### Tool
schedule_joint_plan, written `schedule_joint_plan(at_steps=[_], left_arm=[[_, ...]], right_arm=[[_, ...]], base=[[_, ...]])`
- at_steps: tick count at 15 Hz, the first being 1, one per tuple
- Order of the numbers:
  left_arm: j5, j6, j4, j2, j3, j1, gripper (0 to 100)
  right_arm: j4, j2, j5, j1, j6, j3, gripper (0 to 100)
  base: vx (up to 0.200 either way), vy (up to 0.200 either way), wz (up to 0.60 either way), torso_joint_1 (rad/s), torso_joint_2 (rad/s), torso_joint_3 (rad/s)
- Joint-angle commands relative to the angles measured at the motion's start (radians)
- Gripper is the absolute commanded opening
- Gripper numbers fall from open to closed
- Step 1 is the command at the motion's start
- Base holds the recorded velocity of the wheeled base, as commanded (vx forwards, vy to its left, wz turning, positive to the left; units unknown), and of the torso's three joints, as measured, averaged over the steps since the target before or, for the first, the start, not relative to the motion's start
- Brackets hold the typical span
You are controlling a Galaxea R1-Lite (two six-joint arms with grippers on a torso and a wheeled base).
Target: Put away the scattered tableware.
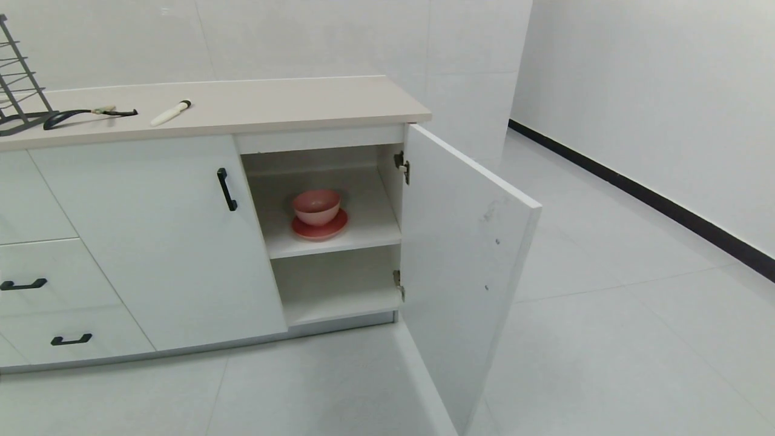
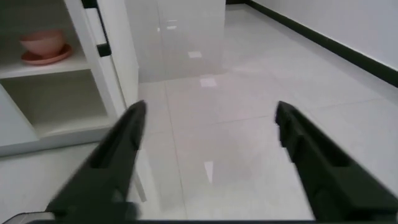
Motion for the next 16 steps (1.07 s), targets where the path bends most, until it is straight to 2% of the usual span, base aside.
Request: schedule_joint_plan(at_steps=[1, 3, 7, 8, 9, 10, 11, 13, 16], left_arm=[[0.000, -0.002, 0.000, 0.000, 0.000, 0.000, 100], [-0.001, 0.000, 0.000, 0.000, 0.000, 0.000, 100], [-0.001, -0.002, 0.000, 0.000, 0.000, 0.000, 100], [-0.001, -0.002, 0.000, 0.000, 0.000, 0.000, 100], [-0.001, -0.003, 0.000, 0.000, 0.000, 0.000, 100], [-0.001, -0.003, 0.000, 0.000, 0.000, 0.000, 100], [-0.001, -0.003, 0.000, 0.000, 0.000, 0.000, 100], [-0.001, -0.003, 0.000, 0.000, 0.000, 0.000, 100], [-0.001, -0.003, 0.000, 0.000, 0.000, 0.000, 100]], right_arm=[[0.001, 0.001, 0.000, -0.001, 0.000, 0.001, 0], [0.001, 0.001, 0.002, 0.000, 0.000, 0.001, 0], [-0.013, -0.001, 0.081, 0.000, -0.051, 0.002, 0], [-0.040, 0.002, 0.104, 0.000, -0.046, -0.027, 0], [-0.143, 0.087, 0.124, -0.006, 0.003, -0.211, 0], [-0.223, 0.217, 0.138, 0.005, 0.012, -0.335, 0], [-0.260, 0.280, 0.172, 0.017, -0.003, -0.386, 0], [-0.258, 0.400, 0.282, 0.049, -0.029, -0.375, 0], [-0.263, 0.608, 0.356, 0.105, -0.025, -0.418, 0]], base=[[0.000, 0.000, 0.00, 0.000, 0.00, 0.000], [0.000, 0.000, 0.00, 0.000, 0.00, 0.000], [0.000, 0.000, 0.00, 0.000, 0.00, 0.000], [0.000, 0.000, 0.00, 0.000, 0.00, 0.000], [0.000, 0.000, 0.00, 0.000, 0.00, 0.000], [0.000, 0.000, 0.00, 0.000, 0.00, 0.000], [0.000, 0.000, 0.00, 0.000, 0.00, 0.000], [0.000, 0.000, 0.00, 0.000, 0.00, 0.000], [0.000, 0.000, 0.00, 0.000, 0.00, 0.000]])
